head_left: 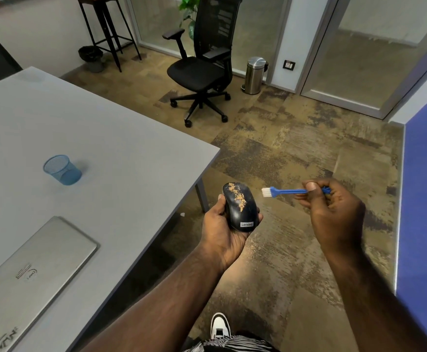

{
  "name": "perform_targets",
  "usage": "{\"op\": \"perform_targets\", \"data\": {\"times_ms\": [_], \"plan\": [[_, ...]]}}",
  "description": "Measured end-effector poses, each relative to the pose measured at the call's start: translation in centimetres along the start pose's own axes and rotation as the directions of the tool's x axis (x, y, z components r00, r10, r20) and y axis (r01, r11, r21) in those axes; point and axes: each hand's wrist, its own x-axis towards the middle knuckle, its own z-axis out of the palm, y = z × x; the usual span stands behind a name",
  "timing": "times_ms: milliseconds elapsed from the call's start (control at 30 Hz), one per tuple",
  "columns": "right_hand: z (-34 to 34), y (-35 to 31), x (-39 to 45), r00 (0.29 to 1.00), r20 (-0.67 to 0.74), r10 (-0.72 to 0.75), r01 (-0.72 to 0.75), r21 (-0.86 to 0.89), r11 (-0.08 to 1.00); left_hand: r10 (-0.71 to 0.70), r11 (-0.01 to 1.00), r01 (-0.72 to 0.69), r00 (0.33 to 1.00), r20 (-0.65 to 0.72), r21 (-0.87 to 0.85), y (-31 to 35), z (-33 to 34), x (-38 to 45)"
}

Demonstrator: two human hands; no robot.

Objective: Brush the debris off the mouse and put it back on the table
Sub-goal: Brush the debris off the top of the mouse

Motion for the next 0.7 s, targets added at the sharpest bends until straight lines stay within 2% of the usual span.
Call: {"op": "perform_targets", "data": {"times_ms": [100, 167, 367, 433, 533, 600, 700], "plan": [[-0.1, -1.1, -1.2, 0.994, 0.11, -0.021, 0.003, 0.161, 0.987, 0.019, 0.999, -0.019, 1.0, 0.0, -0.026, 0.1, 0.0, 0.0], [0.3, -1.2, -1.9, 0.986, 0.163, -0.043, 0.022, 0.128, 0.992, 0.024, 0.998, -0.024, 1.0, -0.002, -0.051, 0.1, 0.1, 0.0], [0.2, -0.3, -0.7, 1.0, -0.003, 0.013, -0.013, -0.02, 1.0, 0.001, 1.0, -0.001, 1.0, -0.001, -0.006, 0.1, 0.0, 0.0], [-0.2, -0.4, -0.7, 1.0, 0.018, 0.021, -0.022, 0.066, 0.998, 0.0, 1.0, 0.0, 1.0, -0.001, -0.009, 0.1, 0.0, 0.0], [0.0, -0.9, -1.4, 0.993, 0.121, -0.004, -0.016, 0.165, 0.986, 0.023, 0.998, -0.023, 1.0, 0.001, -0.062, 0.2, 0.1, 0.0], [0.3, -0.6, -1.5, 0.992, 0.125, -0.01, -0.005, 0.115, 0.993, 0.023, 0.998, -0.023, 1.0, 0.004, -0.065, 0.2, 0.1, 0.0], [0.4, 0.1, -0.8, 0.998, 0.039, 0.042, -0.043, 0.017, 0.999, 0.005, 1.0, -0.005, 1.0, -0.001, -0.015, 0.3, 0.1, -0.2]]}}
